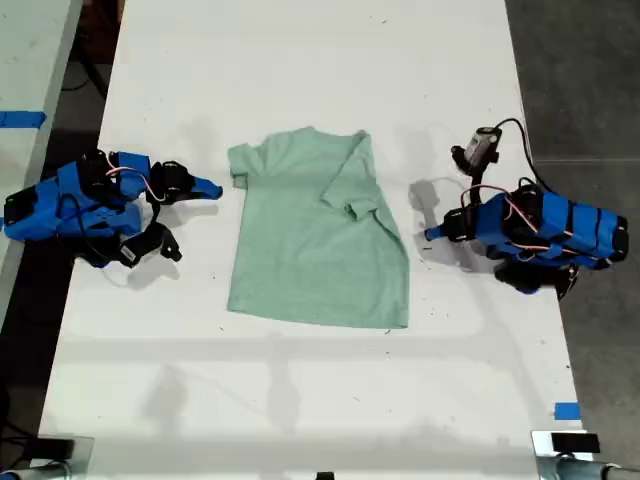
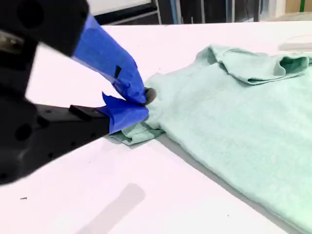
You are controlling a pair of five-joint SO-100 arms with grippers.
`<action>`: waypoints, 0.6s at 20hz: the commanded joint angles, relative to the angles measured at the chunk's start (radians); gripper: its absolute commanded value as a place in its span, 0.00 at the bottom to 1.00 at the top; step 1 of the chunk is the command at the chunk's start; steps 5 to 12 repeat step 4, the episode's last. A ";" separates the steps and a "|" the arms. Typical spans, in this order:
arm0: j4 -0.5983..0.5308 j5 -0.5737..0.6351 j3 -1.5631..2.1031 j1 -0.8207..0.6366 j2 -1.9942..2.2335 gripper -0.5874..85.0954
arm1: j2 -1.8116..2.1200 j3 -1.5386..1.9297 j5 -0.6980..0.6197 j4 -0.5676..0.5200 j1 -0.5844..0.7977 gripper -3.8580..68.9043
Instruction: Fold t shirt
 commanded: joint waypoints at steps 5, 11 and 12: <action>0.002 -0.009 0.038 -0.014 0.006 0.00 | 0.014 0.043 0.002 0.005 0.002 0.02; 0.002 -0.009 0.038 -0.014 0.006 0.00 | 0.014 0.043 0.002 0.005 0.002 0.02; 0.002 -0.009 0.038 -0.014 0.006 0.00 | 0.014 0.043 0.002 0.005 0.002 0.02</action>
